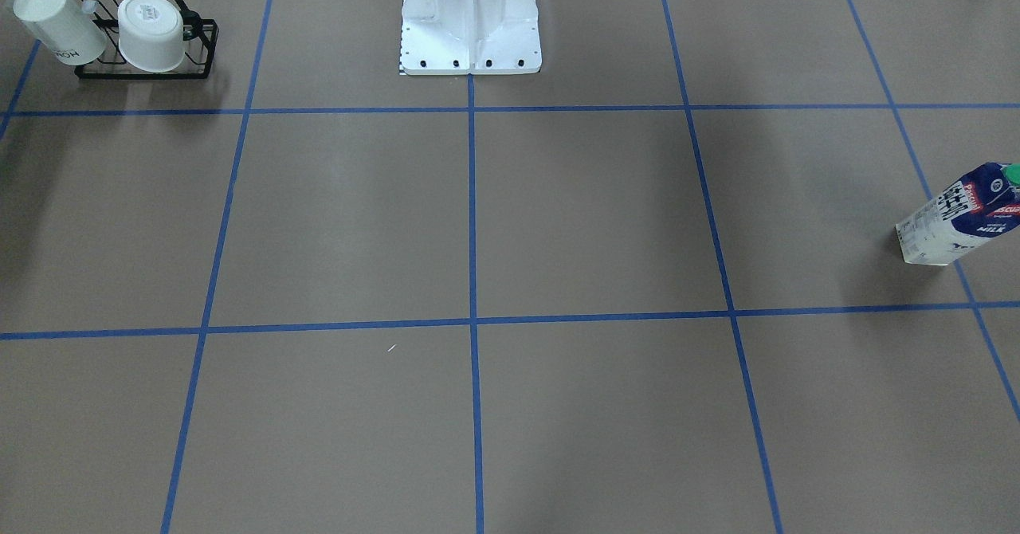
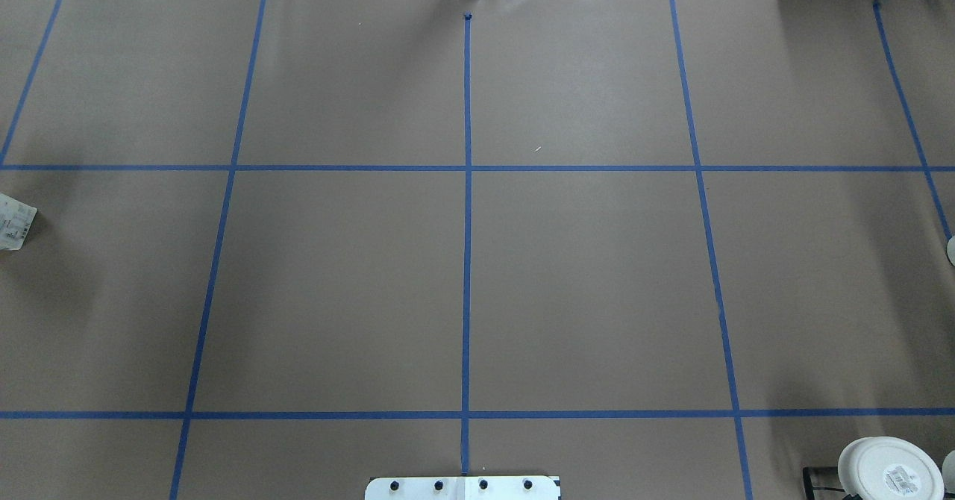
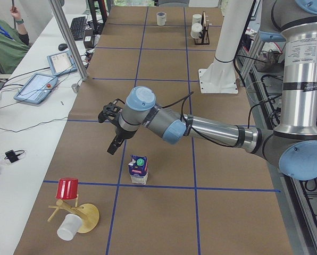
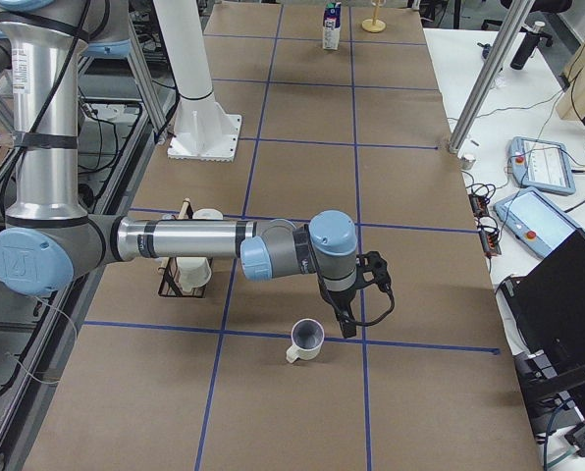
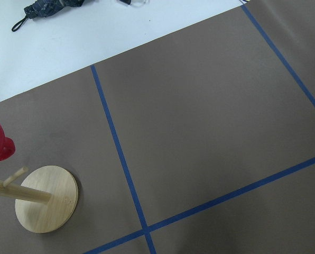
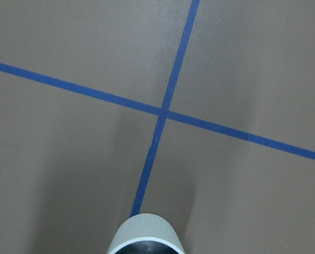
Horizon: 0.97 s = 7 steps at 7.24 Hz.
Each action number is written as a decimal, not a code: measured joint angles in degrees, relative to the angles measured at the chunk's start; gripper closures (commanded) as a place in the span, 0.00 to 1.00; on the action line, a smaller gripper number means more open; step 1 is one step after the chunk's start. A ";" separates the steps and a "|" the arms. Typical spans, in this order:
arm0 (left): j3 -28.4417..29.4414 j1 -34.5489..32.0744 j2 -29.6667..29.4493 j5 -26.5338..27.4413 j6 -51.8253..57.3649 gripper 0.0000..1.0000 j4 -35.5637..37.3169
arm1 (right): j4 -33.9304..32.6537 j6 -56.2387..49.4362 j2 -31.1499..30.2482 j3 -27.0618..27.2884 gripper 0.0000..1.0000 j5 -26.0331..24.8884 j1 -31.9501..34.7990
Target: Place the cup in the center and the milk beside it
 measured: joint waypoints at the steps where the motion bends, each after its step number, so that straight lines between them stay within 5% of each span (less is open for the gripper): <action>1: -0.22 0.01 0.00 0.00 -0.05 0.01 -0.04 | 2.83 0.33 -1.07 -1.65 0.32 0.22 -0.66; 3: -0.32 0.01 0.00 0.03 -0.08 0.01 -0.46 | 5.93 0.26 -2.36 -3.26 0.93 0.24 -2.68; 4: -0.24 0.01 -0.02 0.06 -0.08 0.01 -0.67 | 7.01 0.04 -2.55 -4.35 1.00 0.17 -3.63; 7: 0.21 0.01 -0.16 0.09 -0.08 0.01 -0.81 | 8.76 -0.24 -2.26 -5.40 1.00 -0.27 -4.92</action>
